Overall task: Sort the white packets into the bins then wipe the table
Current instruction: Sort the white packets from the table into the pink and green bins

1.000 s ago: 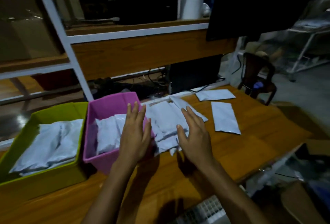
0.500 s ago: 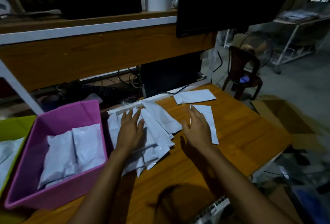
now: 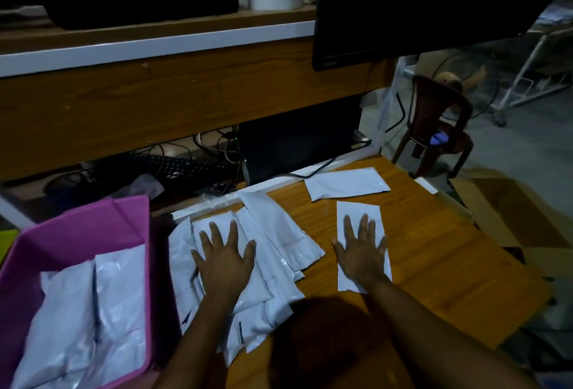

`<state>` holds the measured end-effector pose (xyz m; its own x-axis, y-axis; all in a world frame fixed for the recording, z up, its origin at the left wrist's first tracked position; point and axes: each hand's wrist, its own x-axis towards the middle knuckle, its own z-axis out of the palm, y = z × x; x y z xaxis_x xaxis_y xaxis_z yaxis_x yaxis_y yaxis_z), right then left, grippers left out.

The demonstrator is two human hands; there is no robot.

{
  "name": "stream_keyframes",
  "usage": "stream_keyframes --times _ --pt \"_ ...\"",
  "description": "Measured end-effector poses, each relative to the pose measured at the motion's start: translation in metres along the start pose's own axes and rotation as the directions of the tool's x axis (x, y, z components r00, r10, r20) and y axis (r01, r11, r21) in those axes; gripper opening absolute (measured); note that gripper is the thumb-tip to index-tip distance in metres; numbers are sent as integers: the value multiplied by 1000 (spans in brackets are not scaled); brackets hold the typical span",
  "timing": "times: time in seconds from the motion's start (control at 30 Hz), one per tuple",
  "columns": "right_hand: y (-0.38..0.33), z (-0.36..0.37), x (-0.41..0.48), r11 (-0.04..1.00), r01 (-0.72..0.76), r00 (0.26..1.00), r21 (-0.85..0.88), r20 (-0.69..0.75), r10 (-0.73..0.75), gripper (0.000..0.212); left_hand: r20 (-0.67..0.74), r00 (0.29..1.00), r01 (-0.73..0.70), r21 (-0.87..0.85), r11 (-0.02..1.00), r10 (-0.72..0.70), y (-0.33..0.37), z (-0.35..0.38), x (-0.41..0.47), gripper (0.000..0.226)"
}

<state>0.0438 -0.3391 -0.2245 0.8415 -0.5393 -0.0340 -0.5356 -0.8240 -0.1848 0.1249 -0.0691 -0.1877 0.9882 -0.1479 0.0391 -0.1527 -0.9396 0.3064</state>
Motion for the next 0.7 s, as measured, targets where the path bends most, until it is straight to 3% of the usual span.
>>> stream_keyframes --times 0.17,0.37,0.57,0.7 --pt "-5 9 -3 997 -68 997 -29 -39 66 61 -53 994 -93 -22 995 91 -1 6 2 67" --pt "1 9 -8 996 75 997 -57 -5 -76 54 -43 979 -200 -61 978 198 13 8 0 53" --pt "-1 -9 -17 984 175 982 -17 81 -173 56 -55 967 -254 -134 958 248 29 -1 -2 57" --pt "-10 -36 -30 985 163 987 54 0 -163 58 -133 938 -341 -189 921 320 38 -19 -8 56"
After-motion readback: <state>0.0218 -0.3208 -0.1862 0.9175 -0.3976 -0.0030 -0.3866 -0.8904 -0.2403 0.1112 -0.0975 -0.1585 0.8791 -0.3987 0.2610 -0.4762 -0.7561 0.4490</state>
